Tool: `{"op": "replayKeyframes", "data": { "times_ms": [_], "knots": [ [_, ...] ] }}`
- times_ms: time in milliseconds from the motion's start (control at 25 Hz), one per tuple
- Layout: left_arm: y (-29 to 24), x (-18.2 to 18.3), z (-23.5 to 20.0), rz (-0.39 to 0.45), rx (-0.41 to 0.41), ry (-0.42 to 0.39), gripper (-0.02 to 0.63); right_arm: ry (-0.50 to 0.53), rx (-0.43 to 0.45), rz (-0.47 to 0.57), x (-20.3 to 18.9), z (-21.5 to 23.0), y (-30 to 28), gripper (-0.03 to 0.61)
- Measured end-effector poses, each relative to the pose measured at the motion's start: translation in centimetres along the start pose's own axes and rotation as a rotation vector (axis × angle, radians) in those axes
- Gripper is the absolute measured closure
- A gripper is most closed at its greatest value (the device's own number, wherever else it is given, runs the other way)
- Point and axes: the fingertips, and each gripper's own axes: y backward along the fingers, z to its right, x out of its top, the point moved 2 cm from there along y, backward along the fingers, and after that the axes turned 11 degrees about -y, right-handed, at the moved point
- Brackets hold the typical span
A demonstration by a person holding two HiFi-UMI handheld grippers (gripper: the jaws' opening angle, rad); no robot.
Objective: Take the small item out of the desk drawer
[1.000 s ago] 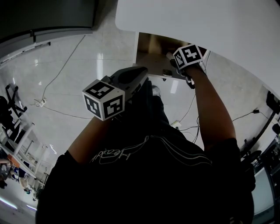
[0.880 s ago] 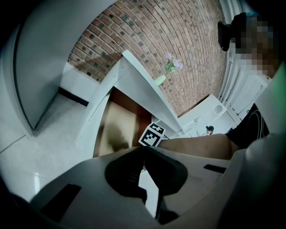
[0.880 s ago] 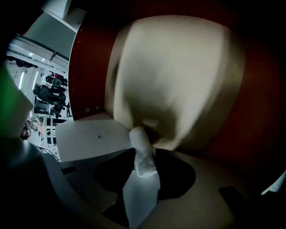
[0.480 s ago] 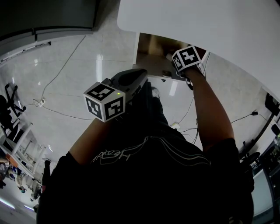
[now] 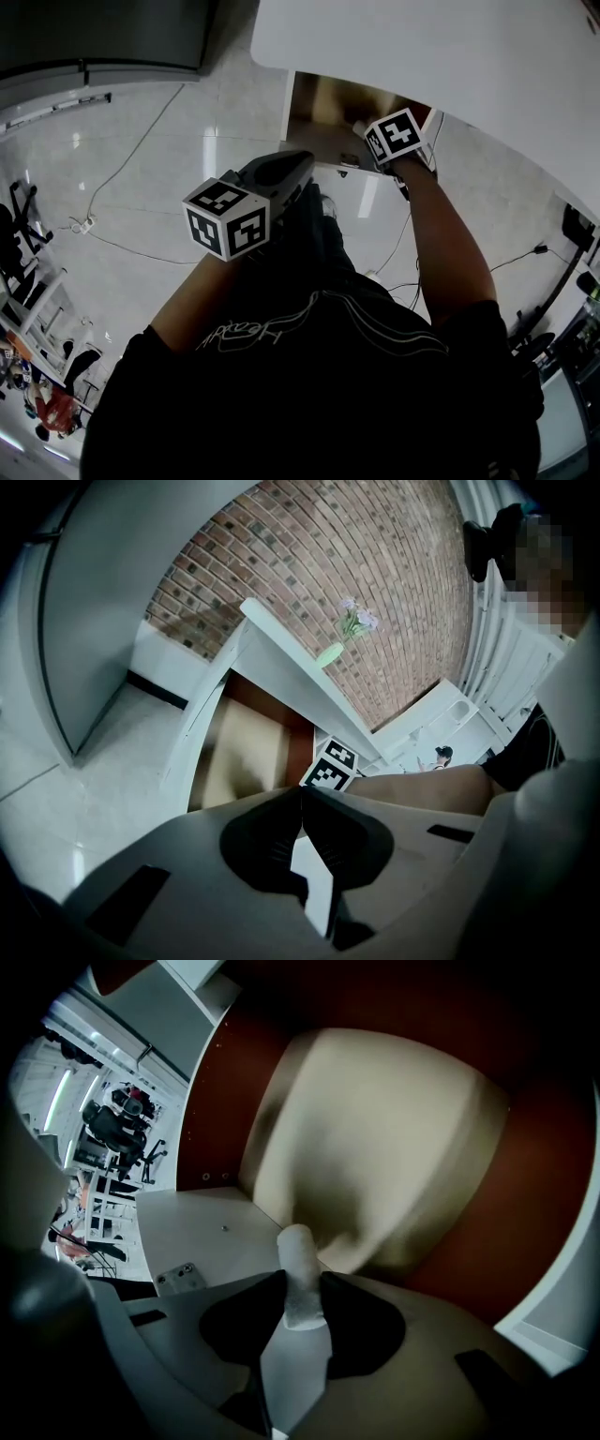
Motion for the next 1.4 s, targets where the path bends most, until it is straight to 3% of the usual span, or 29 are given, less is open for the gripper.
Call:
{"op": "replayKeyframes", "data": {
  "times_ms": [440,840,1280,1400],
  "knots": [
    [1.4,-0.8,3.7,0.034,0.019,-0.034,0.591,0.034,-0.005,0.153,-1.5,-1.3,5.2,0.442],
    [3.1,-0.5,8.6,0.096,0.048,-0.09,0.591,0.076,0.067,0.374,-3.5,-3.9,13.8,0.442],
    [8.0,2.4,19.1,0.19,0.065,-0.208,0.591,-0.025,0.323,0.686,-11.5,-7.9,27.6,0.442],
    [9.7,3.3,22.2,0.228,0.058,-0.254,0.592,-0.007,0.393,0.797,-13.4,-9.2,31.9,0.442]
  ]
}}
